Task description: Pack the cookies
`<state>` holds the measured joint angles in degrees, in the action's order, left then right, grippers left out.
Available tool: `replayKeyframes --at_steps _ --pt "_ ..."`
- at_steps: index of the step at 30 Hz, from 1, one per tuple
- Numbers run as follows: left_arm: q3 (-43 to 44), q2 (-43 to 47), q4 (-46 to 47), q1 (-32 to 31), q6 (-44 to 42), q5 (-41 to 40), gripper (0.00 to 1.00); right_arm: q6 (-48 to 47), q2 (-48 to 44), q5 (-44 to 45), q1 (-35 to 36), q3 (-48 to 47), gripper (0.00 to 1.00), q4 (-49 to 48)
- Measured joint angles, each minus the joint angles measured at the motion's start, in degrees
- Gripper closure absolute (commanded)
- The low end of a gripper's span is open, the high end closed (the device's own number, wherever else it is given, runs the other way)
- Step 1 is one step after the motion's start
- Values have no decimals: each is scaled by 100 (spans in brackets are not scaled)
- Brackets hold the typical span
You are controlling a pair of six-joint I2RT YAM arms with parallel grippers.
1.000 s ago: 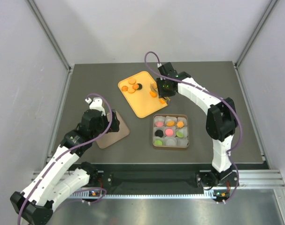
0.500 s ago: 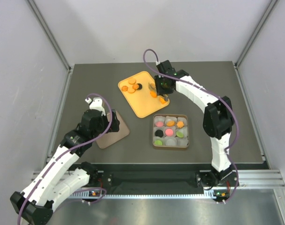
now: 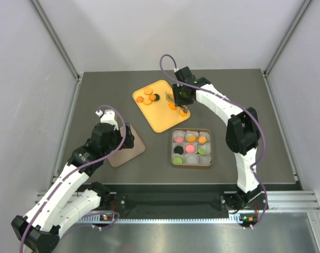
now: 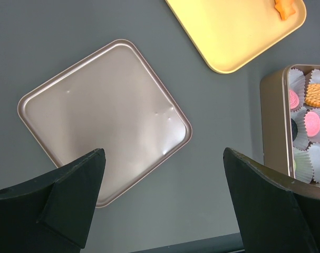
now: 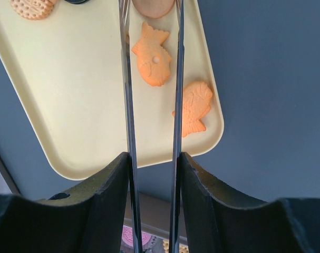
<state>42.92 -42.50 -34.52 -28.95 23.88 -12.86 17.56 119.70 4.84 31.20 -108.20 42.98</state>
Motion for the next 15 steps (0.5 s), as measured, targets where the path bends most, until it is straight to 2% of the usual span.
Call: replayKeyframes --at_steps 15 --pt "0 0 0 0 0 0 2 -151 190 4 2 -210 59 190"
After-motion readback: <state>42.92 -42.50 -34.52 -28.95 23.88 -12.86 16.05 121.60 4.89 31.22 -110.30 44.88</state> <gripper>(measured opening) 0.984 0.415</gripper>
